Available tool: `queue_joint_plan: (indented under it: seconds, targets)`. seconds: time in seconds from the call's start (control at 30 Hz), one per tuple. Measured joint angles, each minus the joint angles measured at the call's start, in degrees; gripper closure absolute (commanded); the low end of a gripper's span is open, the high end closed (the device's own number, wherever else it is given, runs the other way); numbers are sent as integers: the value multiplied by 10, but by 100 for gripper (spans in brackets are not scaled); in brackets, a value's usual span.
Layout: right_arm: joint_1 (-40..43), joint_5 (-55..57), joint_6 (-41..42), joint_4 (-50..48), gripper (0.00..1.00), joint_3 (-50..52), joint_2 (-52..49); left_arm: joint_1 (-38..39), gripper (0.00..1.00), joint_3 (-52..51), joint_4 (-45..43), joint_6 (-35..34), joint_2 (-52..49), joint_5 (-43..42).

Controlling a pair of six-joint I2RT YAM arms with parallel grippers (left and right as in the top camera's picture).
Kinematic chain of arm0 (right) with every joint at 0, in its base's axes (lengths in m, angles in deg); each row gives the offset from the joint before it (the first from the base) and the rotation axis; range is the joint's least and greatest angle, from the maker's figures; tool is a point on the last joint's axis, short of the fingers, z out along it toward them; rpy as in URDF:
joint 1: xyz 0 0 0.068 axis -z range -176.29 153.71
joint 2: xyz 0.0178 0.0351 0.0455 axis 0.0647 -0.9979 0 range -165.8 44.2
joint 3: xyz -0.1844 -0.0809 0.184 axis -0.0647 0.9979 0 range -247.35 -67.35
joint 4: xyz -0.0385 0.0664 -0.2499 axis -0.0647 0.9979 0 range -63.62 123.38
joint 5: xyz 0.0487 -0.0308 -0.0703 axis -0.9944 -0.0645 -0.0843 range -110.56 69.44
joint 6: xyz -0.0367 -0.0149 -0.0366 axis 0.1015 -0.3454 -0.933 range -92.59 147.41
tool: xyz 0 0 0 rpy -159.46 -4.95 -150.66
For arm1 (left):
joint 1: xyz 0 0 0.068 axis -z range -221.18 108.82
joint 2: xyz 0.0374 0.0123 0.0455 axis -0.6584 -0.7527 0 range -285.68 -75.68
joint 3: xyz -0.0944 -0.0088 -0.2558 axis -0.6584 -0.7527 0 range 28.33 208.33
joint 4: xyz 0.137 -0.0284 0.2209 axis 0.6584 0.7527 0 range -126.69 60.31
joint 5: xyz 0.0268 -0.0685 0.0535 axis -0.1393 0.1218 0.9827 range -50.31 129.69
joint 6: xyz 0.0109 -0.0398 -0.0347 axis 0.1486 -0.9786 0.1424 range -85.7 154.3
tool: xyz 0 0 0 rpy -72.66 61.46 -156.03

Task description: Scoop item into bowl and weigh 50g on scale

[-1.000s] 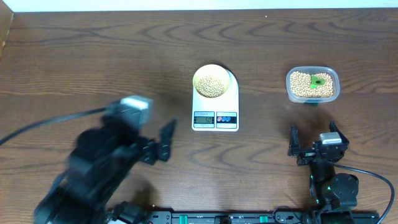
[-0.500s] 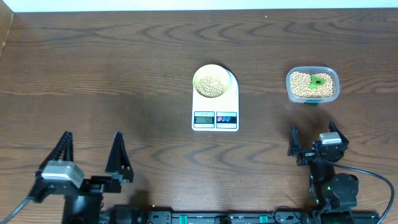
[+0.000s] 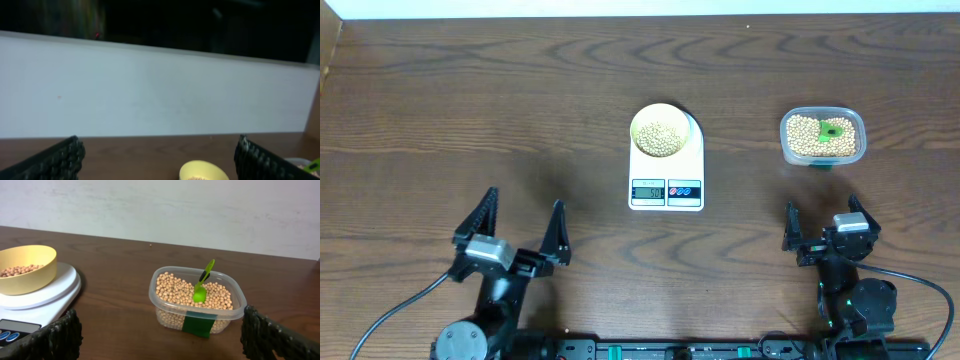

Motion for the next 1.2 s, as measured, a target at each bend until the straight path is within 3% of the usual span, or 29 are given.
queue_joint_plan:
  seconds: [0.27, 0.7, 1.2]
  targets:
    - [0, 0, 0, 0, 1, 0, 0, 0, 2, -74, -33, -42, 1, -16]
    - [0, 0, 0, 0, 1, 0, 0, 0, 2, -162, -33, -54, 1, -16]
    - [0, 0, 0, 0, 1, 0, 0, 0, 2, -167, 12, -37, 2, -12]
